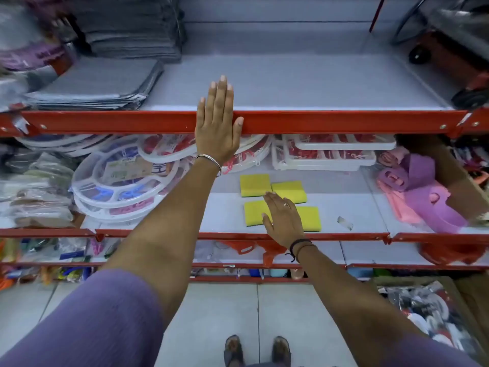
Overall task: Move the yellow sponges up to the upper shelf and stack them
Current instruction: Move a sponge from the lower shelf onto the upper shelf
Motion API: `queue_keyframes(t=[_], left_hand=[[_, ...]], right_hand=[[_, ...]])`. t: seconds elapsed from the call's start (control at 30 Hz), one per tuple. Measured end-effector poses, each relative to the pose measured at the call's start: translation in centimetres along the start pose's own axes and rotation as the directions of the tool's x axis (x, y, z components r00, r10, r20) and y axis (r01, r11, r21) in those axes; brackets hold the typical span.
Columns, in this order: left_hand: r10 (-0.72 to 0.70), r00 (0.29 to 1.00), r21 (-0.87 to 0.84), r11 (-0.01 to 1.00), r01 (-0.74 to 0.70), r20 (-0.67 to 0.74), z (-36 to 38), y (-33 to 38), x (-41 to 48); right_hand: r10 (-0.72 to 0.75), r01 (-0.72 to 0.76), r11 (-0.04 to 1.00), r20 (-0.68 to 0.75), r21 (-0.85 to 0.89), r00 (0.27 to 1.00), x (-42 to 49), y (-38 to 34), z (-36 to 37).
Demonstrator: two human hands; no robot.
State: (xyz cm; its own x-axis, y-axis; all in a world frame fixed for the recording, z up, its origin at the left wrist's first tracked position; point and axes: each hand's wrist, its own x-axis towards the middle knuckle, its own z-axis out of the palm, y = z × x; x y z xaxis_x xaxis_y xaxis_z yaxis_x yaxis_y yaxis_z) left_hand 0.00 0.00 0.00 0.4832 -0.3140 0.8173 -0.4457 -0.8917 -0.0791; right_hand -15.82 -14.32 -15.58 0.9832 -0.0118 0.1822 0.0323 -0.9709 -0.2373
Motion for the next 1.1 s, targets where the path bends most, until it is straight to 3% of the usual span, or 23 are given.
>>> queue_keyframes(t=[0.17, 0.3, 0.47, 0.63, 0.7, 0.77, 0.87, 0.93, 1.1], left_hand=[[0.001, 0.997, 0.057, 0.998, 0.003, -0.075, 1.2, 0.0, 0.0], [0.025, 0.99, 0.086, 0.996, -0.014, -0.135, 2.3, -0.5, 0.0], [0.031, 0.983, 0.085, 0.996, -0.016, -0.178, 2.7, -0.3, 0.0], [0.022, 0.981, 0.087, 0.996, -0.005, -0.194, 2.6, -0.3, 0.1], [0.026, 0.979, 0.088, 0.996, -0.008, -0.2, 2.7, -0.2, 0.0], [0.021, 0.979, 0.083, 0.997, -0.004, -0.201, 2.6, -0.2, 0.0], [0.016, 0.979, 0.076, 0.997, -0.001, -0.204, 2.5, -0.1, -0.1], [0.016, 0.98, 0.074, 0.997, -0.001, -0.201, 2.4, -0.1, -0.1], [0.011, 0.986, 0.057, 0.998, -0.002, -0.168, 2.3, -0.2, -0.1]], right_hand=[[0.033, -0.036, 0.999, 0.351, 0.003, 0.936, 2.4, 1.4, 1.3], [0.088, -0.075, 0.996, 0.483, -0.046, 0.871, 4.0, 1.5, 2.2], [0.262, -0.198, 0.957, 0.333, -0.214, 0.906, 4.6, 0.6, 3.0], [0.417, -0.382, 0.906, 0.231, -0.183, 0.879, 3.5, -0.4, 4.2], [0.364, -0.348, 0.931, 0.219, -0.11, 0.905, 3.5, -0.3, 4.4], [0.216, -0.219, 0.975, 0.293, -0.022, 0.932, 3.7, 0.3, 4.1], [0.056, -0.047, 0.998, 0.502, -0.031, 0.863, 4.3, 1.5, 3.5], [0.058, -0.037, 0.998, 0.559, -0.05, 0.827, 4.6, 2.0, 3.3], [0.08, -0.063, 0.997, 0.5, -0.049, 0.863, 5.0, 1.3, 2.6]])
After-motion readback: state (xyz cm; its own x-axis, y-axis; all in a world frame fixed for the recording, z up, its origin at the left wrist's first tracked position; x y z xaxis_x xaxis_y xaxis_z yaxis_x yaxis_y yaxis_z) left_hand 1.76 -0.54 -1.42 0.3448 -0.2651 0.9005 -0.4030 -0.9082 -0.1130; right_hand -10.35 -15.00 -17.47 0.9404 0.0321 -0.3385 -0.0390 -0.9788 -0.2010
